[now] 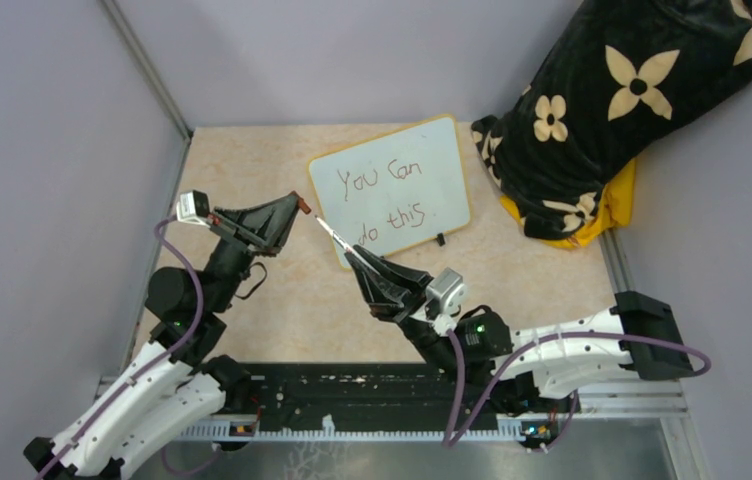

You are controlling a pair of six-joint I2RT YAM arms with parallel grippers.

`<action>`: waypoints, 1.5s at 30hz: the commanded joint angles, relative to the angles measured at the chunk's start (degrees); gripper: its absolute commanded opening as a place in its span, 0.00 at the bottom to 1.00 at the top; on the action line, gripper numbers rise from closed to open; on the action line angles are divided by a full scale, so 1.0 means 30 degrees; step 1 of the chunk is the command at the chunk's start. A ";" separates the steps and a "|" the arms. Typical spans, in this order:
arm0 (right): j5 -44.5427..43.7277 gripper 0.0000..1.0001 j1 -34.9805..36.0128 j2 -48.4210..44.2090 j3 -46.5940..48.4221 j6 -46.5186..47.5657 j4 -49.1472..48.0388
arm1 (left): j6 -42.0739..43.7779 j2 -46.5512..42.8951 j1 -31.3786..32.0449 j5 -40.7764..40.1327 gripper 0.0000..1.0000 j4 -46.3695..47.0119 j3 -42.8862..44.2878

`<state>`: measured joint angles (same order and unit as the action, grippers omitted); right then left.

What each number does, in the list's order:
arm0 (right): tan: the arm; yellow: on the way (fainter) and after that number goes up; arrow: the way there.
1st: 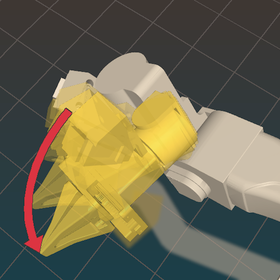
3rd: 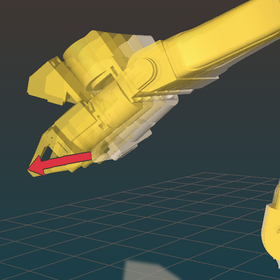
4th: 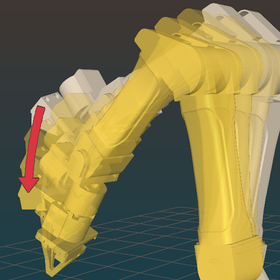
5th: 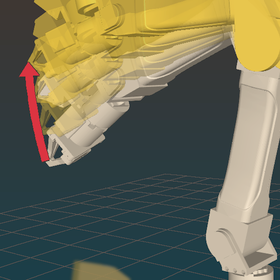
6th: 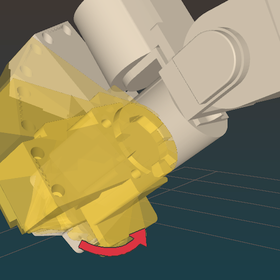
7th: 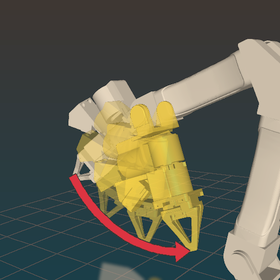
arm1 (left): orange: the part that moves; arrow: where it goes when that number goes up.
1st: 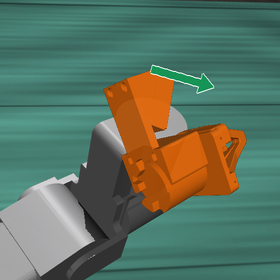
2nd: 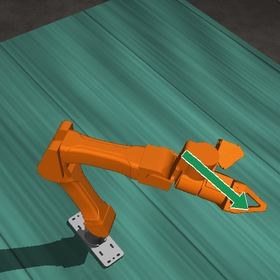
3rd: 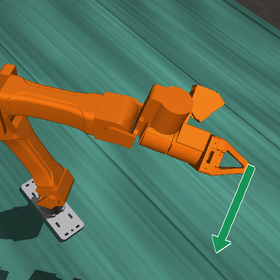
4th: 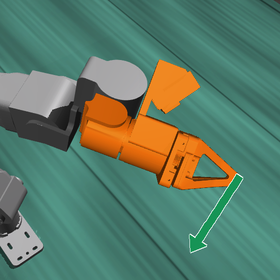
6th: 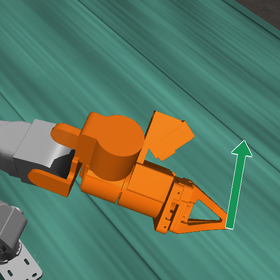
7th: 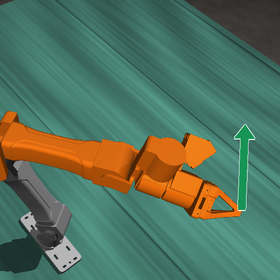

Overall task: Write a sentence on the whiteboard
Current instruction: Close the whiteboard marker at the center of the board.

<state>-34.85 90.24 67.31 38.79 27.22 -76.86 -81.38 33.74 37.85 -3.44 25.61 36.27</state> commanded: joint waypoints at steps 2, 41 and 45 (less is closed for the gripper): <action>0.0338 0.00 0.0222 0.0210 0.1017 -0.0314 -0.0456 | -0.0249 -0.0258 -0.0047 -0.0347 0.00 -0.0121 -0.0137; 0.0107 0.00 0.0243 0.0558 0.0929 -0.0197 -0.0718 | 0.0380 -0.0404 -0.0031 -0.0486 0.00 -0.0503 -0.0107; 0.0133 0.00 0.0229 0.0562 0.0957 -0.0203 -0.0776 | 0.0395 -0.0432 -0.0041 -0.0522 0.00 -0.0537 -0.0121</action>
<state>-34.81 90.26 69.08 39.24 27.20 -77.12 -79.83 33.21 37.85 -3.90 24.38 36.25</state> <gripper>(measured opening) 0.119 0.199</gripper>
